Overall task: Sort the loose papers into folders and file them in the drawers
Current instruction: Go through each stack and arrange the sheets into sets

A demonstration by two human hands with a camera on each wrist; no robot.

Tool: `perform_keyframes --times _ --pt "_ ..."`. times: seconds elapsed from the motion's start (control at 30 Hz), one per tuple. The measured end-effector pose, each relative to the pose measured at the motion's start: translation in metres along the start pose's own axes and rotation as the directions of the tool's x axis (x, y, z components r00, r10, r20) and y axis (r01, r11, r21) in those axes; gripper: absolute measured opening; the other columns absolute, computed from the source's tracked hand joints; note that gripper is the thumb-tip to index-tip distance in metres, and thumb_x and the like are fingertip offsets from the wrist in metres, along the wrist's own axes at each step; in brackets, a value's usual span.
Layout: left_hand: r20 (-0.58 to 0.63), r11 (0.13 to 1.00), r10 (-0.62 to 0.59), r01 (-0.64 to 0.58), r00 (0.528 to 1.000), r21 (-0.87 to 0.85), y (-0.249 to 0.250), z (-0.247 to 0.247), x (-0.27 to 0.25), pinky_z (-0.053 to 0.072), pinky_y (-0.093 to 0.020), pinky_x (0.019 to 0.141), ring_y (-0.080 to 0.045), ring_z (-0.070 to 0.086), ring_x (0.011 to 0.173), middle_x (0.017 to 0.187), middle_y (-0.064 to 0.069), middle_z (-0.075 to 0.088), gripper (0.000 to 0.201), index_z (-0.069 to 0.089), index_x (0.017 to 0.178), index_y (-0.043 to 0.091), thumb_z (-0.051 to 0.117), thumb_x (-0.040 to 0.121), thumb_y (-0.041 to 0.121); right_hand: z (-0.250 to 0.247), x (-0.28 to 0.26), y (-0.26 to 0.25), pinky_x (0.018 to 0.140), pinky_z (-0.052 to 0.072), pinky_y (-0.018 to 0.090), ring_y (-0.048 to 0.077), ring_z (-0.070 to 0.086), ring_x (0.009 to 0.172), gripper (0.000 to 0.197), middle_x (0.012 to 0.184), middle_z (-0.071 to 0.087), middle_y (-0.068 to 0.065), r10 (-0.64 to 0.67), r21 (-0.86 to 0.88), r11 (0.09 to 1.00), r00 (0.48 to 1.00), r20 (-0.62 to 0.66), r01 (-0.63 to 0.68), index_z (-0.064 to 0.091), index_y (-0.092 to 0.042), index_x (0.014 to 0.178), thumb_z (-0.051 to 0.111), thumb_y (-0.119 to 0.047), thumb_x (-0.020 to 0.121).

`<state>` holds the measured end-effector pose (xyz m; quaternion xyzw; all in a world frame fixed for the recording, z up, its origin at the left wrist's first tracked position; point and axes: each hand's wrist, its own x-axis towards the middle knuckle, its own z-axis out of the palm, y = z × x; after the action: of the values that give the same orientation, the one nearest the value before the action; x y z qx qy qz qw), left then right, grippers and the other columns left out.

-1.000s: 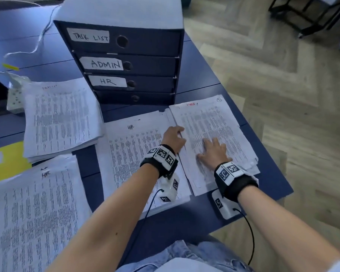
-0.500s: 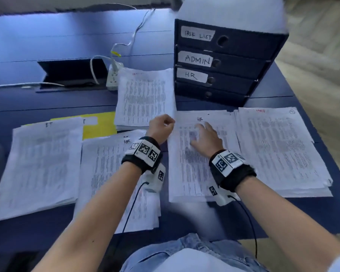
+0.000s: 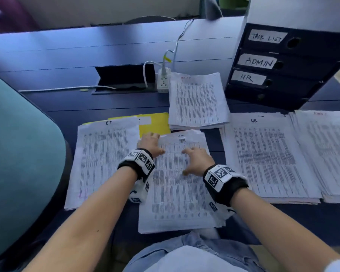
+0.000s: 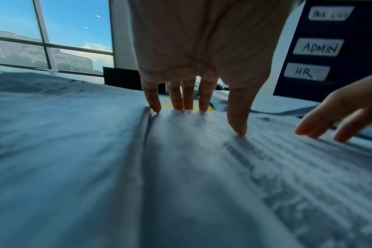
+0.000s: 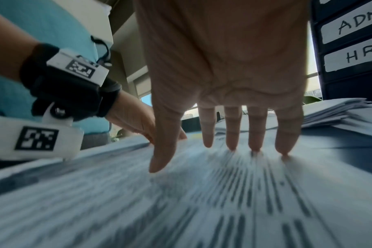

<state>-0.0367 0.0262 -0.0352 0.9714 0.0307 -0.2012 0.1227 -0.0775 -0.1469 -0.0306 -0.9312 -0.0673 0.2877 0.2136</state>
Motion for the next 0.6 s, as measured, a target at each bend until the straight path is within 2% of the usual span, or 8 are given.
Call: perform_keyframes --times 0.07,0.17,0.33,0.47,0.53,0.6 --pt "0.024 0.997 0.041 -0.043 0.999 0.067 -0.007 0.005 0.002 0.035 -0.045 0.103 -0.027 0.031 0.130 0.138 -0.009 0.035 0.068 0.036 0.138 0.017 0.067 0.081 0.038 0.011 -0.002 -0.005 0.107 0.032 0.046 0.024 0.029 0.130 0.079 0.139 0.036 0.003 0.015 -0.083 0.996 0.998 -0.060 -0.020 0.041 -0.026 0.135 0.080 -0.038 0.067" --pt "0.008 0.984 0.104 -0.104 0.995 0.145 -0.011 0.006 0.006 0.036 -0.047 0.100 -0.029 0.031 0.126 0.132 -0.010 0.036 0.068 0.036 0.137 0.023 0.067 0.079 0.043 0.023 -0.004 -0.006 0.106 0.030 0.045 0.023 0.029 0.128 0.085 0.138 0.035 0.001 0.026 -0.157 0.986 0.990 -0.140 -0.049 0.039 -0.028 0.134 0.080 -0.047 0.062" --pt "-0.033 0.934 0.251 -0.233 0.967 0.271 -0.012 0.007 0.009 0.032 -0.046 0.099 -0.029 0.040 0.120 0.129 -0.009 0.042 0.061 0.040 0.135 0.021 0.064 0.083 0.040 0.028 -0.005 -0.011 0.104 0.031 0.046 0.025 0.029 0.129 0.091 0.141 0.032 0.003 0.061 -0.193 0.977 0.985 -0.162 -0.092 0.032 -0.027 0.137 0.080 -0.046 0.062" --pt "-0.028 0.895 0.344 -0.318 0.939 0.314 -0.013 0.007 0.007 0.033 -0.044 0.100 -0.028 0.045 0.121 0.136 -0.005 0.045 0.062 0.034 0.141 0.020 0.060 0.086 0.036 0.027 -0.007 -0.014 0.107 0.025 0.049 0.027 0.019 0.136 0.106 0.149 0.019 0.004 0.077 -0.203 0.973 0.980 -0.184 -0.115 0.016 -0.028 0.144 0.081 -0.044 0.062" --pt "-0.082 0.903 0.374 -0.343 0.924 0.257 -0.013 0.006 0.004 0.035 -0.042 0.099 -0.027 0.047 0.117 0.132 -0.006 0.049 0.051 0.041 0.135 0.016 0.059 0.088 0.026 0.026 -0.006 -0.016 0.107 0.021 0.051 0.028 0.012 0.138 0.115 0.151 0.011 0.003 0.055 -0.239 0.965 0.977 -0.207 -0.105 0.007 -0.029 0.146 0.082 -0.045 0.060" --pt "-0.168 0.907 0.414 -0.390 0.894 0.159 -0.013 0.005 0.000 0.040 -0.039 0.090 -0.027 0.054 0.103 0.114 -0.010 0.058 0.026 0.055 0.116 0.010 0.053 0.090 0.012 0.025 -0.006 -0.019 0.110 0.015 0.054 0.030 0.001 0.141 0.125 0.153 0.000 0.005 0.032 -0.284 0.954 0.975 -0.220 -0.096 -0.006 -0.028 0.147 0.082 -0.045 0.060"
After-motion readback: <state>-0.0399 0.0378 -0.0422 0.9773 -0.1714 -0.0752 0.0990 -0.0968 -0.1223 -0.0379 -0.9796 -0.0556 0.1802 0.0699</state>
